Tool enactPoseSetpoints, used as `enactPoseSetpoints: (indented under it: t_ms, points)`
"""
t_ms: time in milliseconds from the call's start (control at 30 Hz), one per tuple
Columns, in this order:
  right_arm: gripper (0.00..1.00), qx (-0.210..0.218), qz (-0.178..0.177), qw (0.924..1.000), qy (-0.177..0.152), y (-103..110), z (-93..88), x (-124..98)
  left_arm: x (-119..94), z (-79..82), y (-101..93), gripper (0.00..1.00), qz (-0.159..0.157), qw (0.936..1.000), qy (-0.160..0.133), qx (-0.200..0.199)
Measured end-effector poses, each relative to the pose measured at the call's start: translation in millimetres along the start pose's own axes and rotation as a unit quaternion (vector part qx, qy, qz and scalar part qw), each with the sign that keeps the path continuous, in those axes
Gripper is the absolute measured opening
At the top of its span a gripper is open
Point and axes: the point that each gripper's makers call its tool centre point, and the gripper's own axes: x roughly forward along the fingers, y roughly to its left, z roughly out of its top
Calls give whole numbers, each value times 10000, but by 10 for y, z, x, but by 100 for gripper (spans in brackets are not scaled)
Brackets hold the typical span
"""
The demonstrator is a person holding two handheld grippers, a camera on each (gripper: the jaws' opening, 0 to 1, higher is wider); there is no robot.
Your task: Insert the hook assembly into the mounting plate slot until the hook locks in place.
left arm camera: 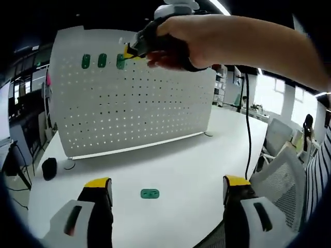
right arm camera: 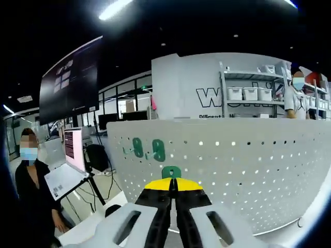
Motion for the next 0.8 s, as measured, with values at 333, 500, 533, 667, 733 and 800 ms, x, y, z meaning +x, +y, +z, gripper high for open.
enactPoseSetpoints:
  t_ms: [333,500,533,667,733,800]
  points:
    - [0,87,-489,9985,-214,-87,174,173,-25,7,100,96,231,9997,-53,5]
    - [0,19,-722,9969,-297,-126,219,223,-59,48,177,100,398,9990,-191,-67]
    - [0,19,-767,9966,-296,-141,216,230,-64,58,178,100,396,9990,-217,-72]
    - [0,99,-851,9960,-257,-171,198,254,-72,76,182,100,420,9987,-267,-57]
    - [0,159,-892,9956,-235,-165,184,268,-87,83,205,100,481,9984,-282,-23]
    - [0,83,-895,9957,-231,-118,183,285,-101,97,224,100,523,9981,-322,-6]
